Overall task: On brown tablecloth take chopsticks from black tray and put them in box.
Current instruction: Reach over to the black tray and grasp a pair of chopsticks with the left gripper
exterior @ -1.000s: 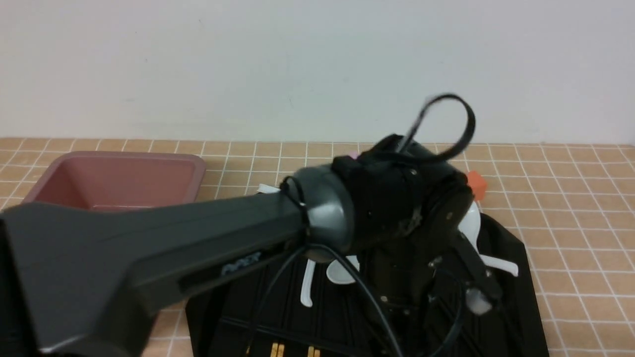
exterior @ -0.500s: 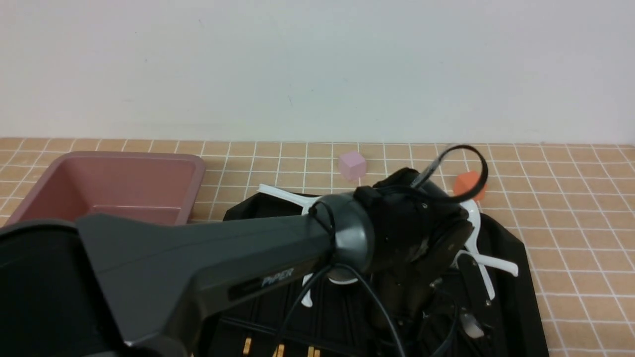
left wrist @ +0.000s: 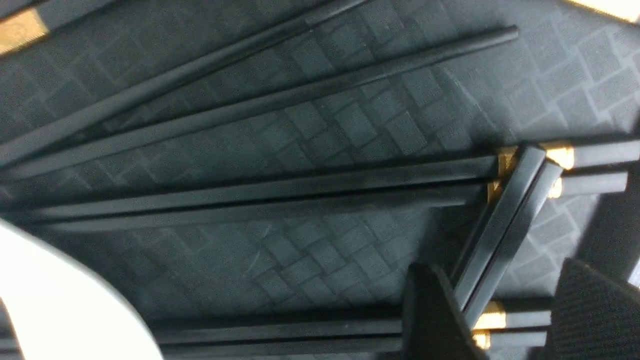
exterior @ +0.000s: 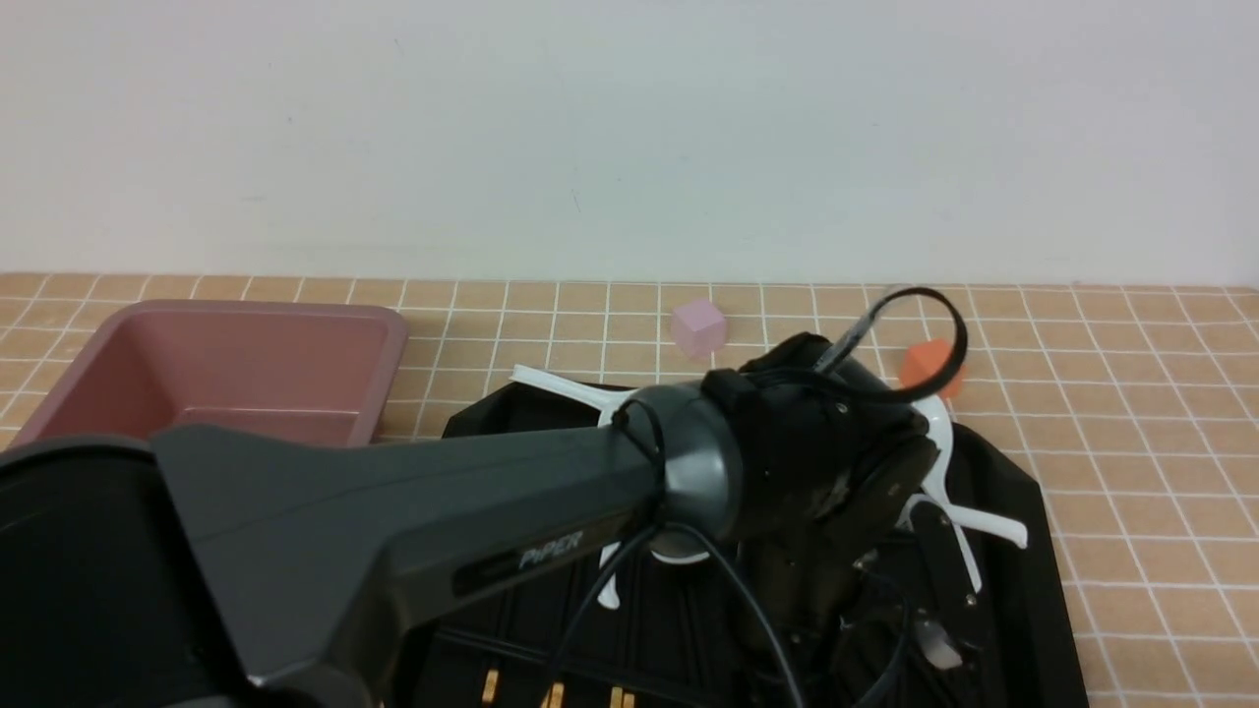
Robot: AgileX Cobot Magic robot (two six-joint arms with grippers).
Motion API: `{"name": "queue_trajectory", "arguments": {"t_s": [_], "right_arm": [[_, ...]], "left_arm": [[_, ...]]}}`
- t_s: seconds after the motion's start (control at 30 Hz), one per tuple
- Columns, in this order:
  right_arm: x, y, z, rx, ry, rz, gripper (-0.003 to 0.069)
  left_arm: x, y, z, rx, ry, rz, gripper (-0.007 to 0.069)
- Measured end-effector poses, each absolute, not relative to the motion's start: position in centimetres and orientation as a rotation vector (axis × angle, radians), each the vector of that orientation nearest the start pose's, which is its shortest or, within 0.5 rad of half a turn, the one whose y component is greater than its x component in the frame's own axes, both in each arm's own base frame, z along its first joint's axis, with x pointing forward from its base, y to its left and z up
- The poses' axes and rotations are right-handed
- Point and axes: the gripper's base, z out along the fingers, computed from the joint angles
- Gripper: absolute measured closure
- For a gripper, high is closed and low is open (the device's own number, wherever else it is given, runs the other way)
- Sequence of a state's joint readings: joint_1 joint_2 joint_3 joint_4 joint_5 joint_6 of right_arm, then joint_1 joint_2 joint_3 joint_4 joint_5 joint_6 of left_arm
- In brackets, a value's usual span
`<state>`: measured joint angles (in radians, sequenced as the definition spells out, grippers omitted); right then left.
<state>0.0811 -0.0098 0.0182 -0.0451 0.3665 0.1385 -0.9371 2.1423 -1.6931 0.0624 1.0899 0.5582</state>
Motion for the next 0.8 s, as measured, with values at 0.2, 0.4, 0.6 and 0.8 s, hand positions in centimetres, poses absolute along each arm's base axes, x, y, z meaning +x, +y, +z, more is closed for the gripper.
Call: {"name": "queue_trajectory", "arguments": {"t_s": [0.2,0.4,0.6,0.8], "right_arm": [[5.3,0.3,17.5,0.025,1.859,0.108,0.0419],[5.3,0.3,17.5,0.025,1.859,0.108,0.0419],[5.3,0.3,17.5,0.025,1.859,0.108,0.0419],[5.3,0.3,17.5,0.025,1.859,0.108,0.0419]], "left_arm": [[26.4,-35.2,17.1,2.065,2.224,0.043,0.0264],[26.5,-35.3,16.8,2.055,2.225,0.037,0.022],[26.5,-35.4,16.7,2.052,2.221,0.035,0.0211],[26.6,-35.4,15.5,2.072,2.242,0.044,0.027]]}}
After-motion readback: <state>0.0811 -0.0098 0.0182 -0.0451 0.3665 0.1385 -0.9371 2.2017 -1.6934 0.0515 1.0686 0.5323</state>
